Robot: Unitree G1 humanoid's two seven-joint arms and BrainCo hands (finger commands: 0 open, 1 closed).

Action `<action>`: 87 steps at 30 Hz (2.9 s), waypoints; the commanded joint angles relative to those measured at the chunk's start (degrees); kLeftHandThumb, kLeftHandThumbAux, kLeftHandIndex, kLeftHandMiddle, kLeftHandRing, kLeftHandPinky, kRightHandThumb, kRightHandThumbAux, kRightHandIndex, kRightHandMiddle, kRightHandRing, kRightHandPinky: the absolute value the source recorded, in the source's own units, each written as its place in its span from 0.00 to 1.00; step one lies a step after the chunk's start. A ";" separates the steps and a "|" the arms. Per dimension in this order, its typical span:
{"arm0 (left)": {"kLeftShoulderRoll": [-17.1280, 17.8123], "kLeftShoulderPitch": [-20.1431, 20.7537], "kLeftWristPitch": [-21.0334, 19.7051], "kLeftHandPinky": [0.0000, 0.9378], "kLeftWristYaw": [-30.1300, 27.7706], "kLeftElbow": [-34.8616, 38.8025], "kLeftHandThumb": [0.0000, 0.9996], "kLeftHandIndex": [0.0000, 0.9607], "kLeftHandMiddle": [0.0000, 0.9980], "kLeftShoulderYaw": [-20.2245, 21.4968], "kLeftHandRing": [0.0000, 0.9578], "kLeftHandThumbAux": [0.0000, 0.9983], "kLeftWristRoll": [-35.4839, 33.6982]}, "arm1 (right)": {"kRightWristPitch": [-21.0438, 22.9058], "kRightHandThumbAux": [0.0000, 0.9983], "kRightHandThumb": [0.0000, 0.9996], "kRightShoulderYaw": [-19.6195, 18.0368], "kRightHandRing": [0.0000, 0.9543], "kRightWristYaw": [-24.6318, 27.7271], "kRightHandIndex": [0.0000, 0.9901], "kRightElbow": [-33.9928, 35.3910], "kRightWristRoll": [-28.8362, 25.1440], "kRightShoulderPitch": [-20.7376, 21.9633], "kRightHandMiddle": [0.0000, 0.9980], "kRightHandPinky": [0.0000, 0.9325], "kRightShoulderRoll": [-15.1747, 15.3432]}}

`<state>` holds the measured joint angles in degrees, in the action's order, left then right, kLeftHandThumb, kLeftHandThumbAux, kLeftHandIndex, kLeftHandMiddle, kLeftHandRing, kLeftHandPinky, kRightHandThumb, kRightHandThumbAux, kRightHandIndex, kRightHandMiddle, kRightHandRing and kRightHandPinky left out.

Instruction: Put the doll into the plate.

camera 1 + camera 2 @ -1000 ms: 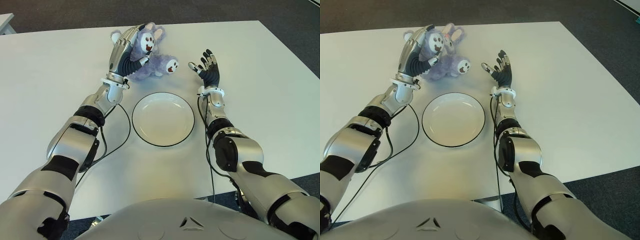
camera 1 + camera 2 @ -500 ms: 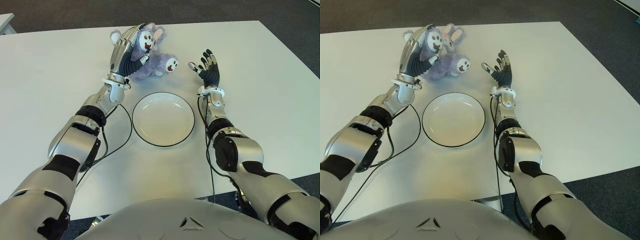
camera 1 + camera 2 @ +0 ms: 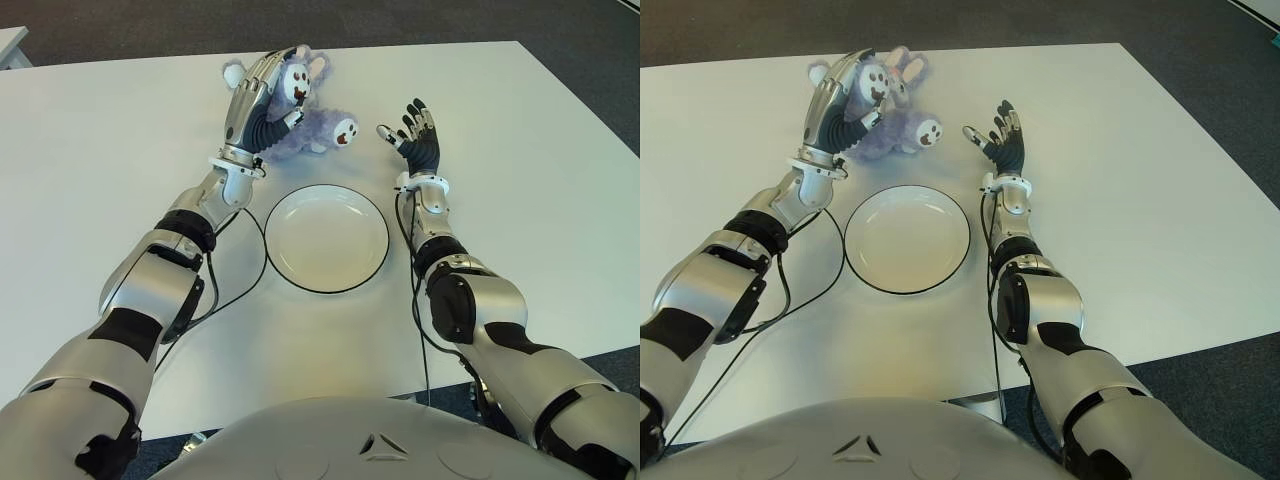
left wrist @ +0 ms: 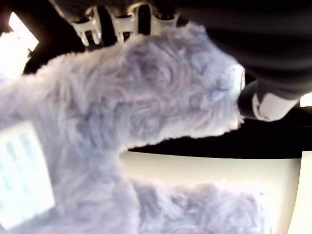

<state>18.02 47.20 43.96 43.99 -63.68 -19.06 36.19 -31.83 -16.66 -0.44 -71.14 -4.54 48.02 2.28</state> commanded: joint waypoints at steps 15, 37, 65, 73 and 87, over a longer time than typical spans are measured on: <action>-1.19 0.54 -1.11 0.05 -2.66 -1.27 0.51 0.00 0.12 0.23 0.11 0.38 -1.30 | 0.65 0.91 0.12 0.10 0.05 -0.87 0.08 -1.54 -0.47 -2.55 0.05 0.10 -1.30; -2.01 1.47 -3.89 0.06 -3.57 -2.81 0.54 0.00 0.11 0.34 0.11 0.37 -2.03 | 0.24 0.91 0.13 -0.13 0.05 -0.76 0.08 -1.22 -0.79 -2.60 0.05 0.10 -1.50; -1.02 1.04 -2.28 0.03 -6.20 -3.03 0.49 0.00 0.08 0.07 0.08 0.32 -2.47 | 0.73 0.91 0.14 0.15 0.04 -0.90 0.08 -1.23 -0.57 -2.51 0.05 0.10 -1.38; -0.45 0.94 -2.13 0.03 -6.27 -2.77 0.48 0.00 0.07 -0.56 0.07 0.29 -1.82 | 0.81 0.91 0.15 0.39 0.04 -0.97 0.08 -1.26 -0.32 -2.53 0.04 0.08 -1.32; -0.01 0.87 -1.30 0.05 -5.75 -2.56 0.49 0.00 0.06 -1.02 0.07 0.27 -1.34 | 0.75 0.91 0.17 0.54 0.04 -1.12 0.08 -1.26 -0.35 -2.55 0.05 0.09 -1.33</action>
<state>17.28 48.46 42.49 39.06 -65.81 -19.38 34.16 -31.81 -16.18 -1.27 -70.90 -4.57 48.01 2.09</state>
